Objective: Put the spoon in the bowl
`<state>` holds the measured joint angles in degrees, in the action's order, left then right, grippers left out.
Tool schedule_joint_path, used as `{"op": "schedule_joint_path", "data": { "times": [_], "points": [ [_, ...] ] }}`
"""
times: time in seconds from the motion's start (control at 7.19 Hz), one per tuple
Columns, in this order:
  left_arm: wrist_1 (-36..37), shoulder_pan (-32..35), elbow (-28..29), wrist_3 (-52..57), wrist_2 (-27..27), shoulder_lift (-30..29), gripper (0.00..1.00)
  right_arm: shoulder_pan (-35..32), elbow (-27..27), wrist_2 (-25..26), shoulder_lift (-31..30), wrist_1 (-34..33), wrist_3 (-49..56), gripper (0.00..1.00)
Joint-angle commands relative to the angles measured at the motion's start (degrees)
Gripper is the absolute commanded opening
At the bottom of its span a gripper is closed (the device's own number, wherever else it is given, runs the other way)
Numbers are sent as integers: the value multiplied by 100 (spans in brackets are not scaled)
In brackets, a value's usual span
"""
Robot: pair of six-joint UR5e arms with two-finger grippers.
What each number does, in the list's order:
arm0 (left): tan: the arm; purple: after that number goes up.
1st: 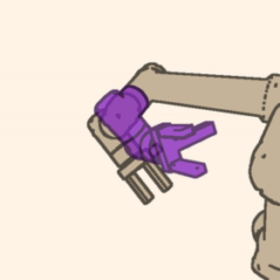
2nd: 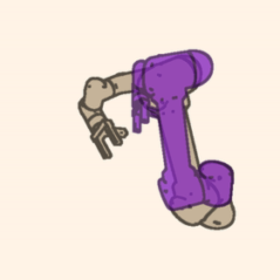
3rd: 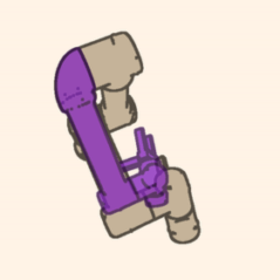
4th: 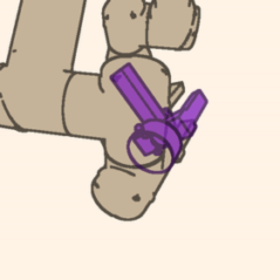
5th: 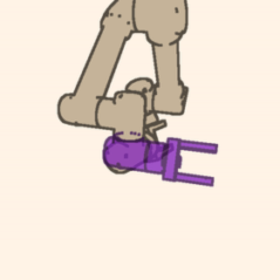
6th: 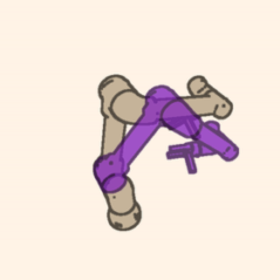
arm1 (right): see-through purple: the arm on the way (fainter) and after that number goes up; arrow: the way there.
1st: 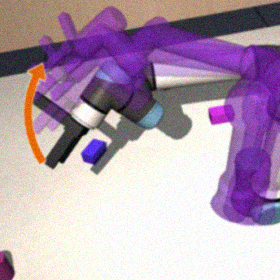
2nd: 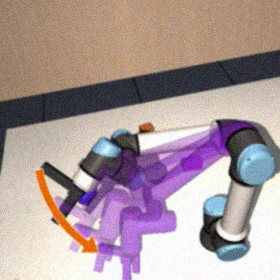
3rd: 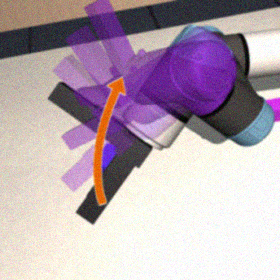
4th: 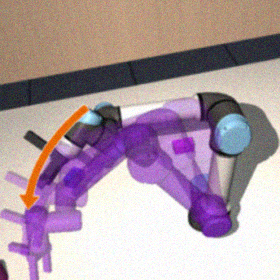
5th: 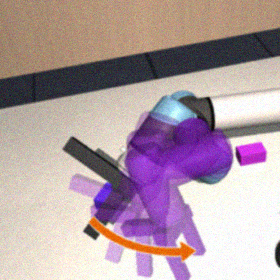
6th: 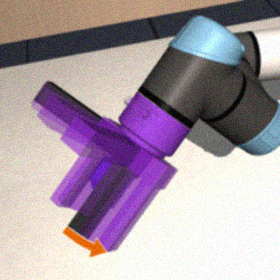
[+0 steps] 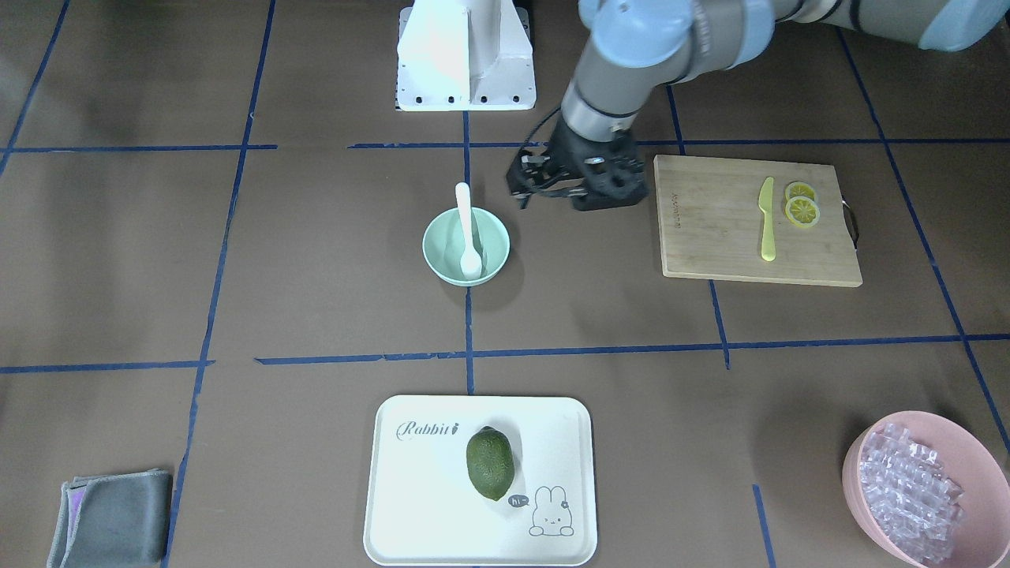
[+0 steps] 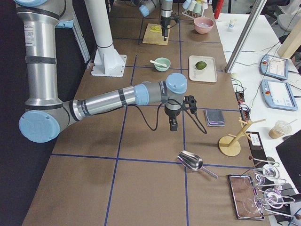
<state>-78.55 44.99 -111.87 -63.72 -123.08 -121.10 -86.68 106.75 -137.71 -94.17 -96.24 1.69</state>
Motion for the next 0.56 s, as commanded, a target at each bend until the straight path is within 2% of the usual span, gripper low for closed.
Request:
{"op": "schedule_joint_path", "data": {
  "times": [0.0, 0.14, 0.28, 0.42],
  "points": [
    [332, 1016, -195, 1794, -504, 786, 100, -524, -486, -19, -129, 9, 385, 100],
    [349, 1491, -186, 2507, -758, 1112, 100, -543, -593, 7, -111, 192, 376, 100],
    [349, 1852, -143, 3158, -891, 1429, 100, -543, -1038, 16, -85, 750, 332, 100],
    [341, 2169, -55, 3817, -893, 1701, 100, -543, -1217, 16, -15, 1104, -7, 100]
  ]
}}
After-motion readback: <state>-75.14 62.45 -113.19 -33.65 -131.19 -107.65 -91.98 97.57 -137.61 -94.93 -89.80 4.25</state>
